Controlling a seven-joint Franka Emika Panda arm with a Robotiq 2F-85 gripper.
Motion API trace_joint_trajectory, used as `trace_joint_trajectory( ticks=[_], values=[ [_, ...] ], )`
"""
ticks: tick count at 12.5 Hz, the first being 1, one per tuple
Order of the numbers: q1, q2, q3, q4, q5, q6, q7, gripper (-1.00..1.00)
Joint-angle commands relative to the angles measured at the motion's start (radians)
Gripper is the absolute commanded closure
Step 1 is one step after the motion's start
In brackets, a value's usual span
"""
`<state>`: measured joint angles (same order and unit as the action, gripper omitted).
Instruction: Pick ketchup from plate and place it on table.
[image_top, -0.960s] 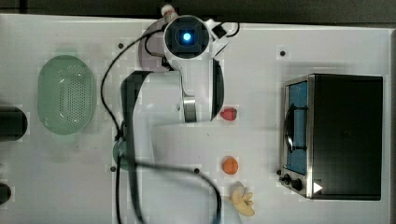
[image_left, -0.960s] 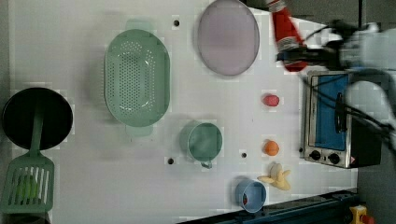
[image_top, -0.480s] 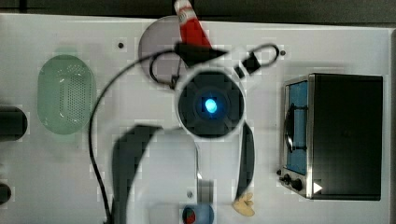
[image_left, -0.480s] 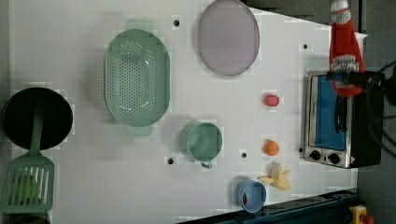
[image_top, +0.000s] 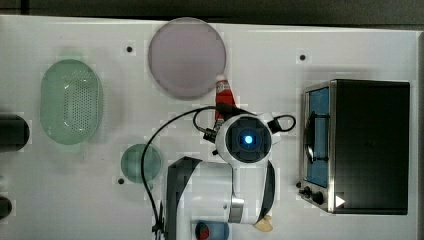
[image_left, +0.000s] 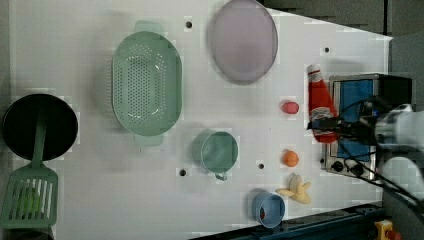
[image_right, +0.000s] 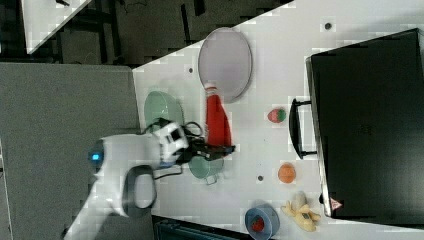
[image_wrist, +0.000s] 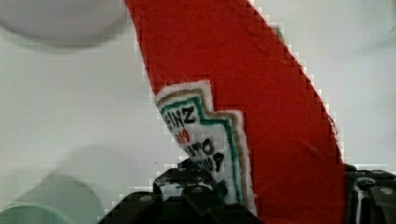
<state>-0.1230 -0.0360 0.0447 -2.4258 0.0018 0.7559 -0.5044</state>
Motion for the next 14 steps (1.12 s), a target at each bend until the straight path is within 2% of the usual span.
trace_joint_trajectory(
  ticks=[1,5,6,9,12,14],
  values=[
    [0.006,0.087,0.015,-0.006,-0.001,0.116,0.084,-0.30],
    [0.007,0.224,0.015,-0.005,-0.001,0.268,0.084,-0.30],
    [0.007,0.244,0.015,-0.007,-0.001,0.301,0.085,-0.36],
    [0.009,0.250,0.020,-0.014,-0.001,0.320,0.084,-0.98],
    [0.009,0.184,0.032,0.016,0.000,0.258,0.106,-1.00],
    [0.009,0.108,0.040,0.075,0.003,0.123,0.220,-1.00]
  ],
)
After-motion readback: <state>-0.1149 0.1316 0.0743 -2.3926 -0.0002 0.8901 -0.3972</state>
